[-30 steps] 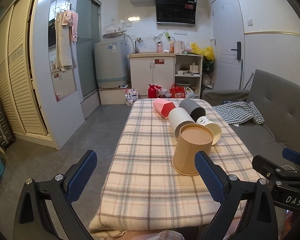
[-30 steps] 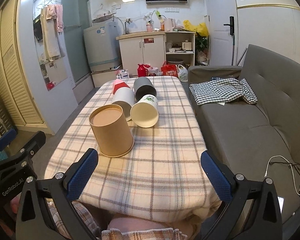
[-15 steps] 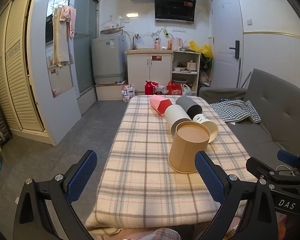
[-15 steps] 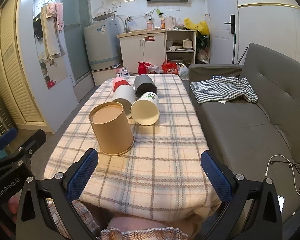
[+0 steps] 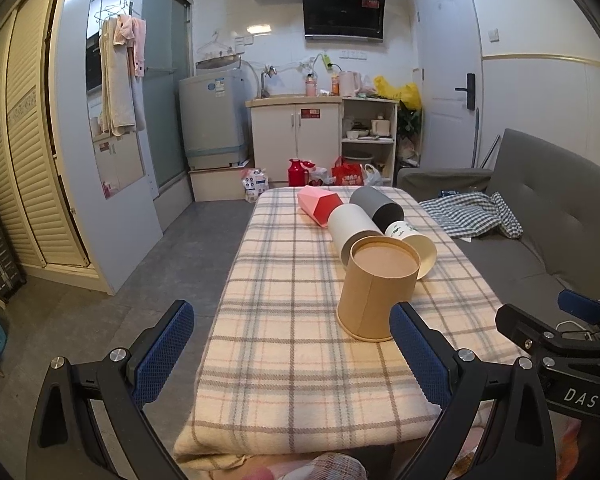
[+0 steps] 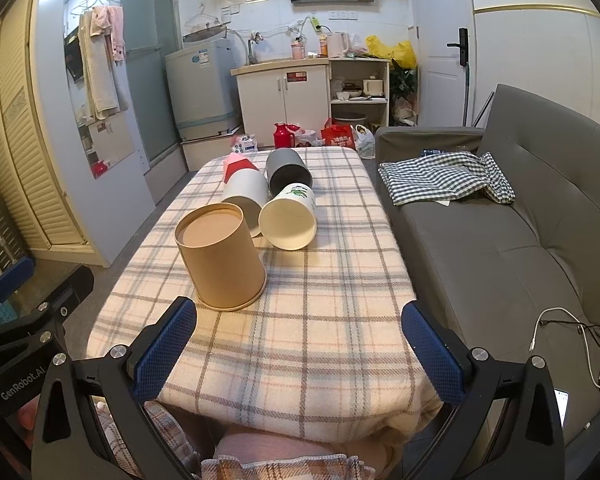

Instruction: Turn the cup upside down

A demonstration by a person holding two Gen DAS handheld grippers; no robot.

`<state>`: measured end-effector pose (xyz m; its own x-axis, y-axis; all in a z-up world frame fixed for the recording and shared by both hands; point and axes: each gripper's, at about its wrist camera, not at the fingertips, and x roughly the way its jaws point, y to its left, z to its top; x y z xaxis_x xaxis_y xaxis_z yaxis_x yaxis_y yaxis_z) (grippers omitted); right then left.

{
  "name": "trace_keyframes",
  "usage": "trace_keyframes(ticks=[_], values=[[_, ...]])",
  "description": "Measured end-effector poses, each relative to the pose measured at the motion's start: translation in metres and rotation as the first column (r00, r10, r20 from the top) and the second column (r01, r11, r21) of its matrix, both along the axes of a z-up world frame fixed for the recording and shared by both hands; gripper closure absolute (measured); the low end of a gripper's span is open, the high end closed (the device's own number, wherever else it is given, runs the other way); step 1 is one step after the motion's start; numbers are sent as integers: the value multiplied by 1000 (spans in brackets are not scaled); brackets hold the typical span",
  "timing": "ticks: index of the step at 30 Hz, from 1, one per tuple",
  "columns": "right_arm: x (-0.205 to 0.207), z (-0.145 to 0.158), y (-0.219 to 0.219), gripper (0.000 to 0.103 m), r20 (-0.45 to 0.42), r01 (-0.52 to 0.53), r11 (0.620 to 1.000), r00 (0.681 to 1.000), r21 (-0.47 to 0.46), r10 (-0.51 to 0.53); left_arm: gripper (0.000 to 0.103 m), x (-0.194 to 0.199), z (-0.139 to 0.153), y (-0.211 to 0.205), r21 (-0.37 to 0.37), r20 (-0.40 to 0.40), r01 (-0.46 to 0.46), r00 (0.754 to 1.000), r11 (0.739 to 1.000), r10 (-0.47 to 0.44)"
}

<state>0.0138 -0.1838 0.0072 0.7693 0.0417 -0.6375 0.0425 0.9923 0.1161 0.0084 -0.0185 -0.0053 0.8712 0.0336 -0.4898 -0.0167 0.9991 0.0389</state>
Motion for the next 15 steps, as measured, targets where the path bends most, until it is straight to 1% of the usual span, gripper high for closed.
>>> trace_keyframes(ticks=[15], values=[[0,0,-1,0,-2,2,1000,1000,0,-2,2,-2,-1,3,-4,3,-4,1000,1000,4]])
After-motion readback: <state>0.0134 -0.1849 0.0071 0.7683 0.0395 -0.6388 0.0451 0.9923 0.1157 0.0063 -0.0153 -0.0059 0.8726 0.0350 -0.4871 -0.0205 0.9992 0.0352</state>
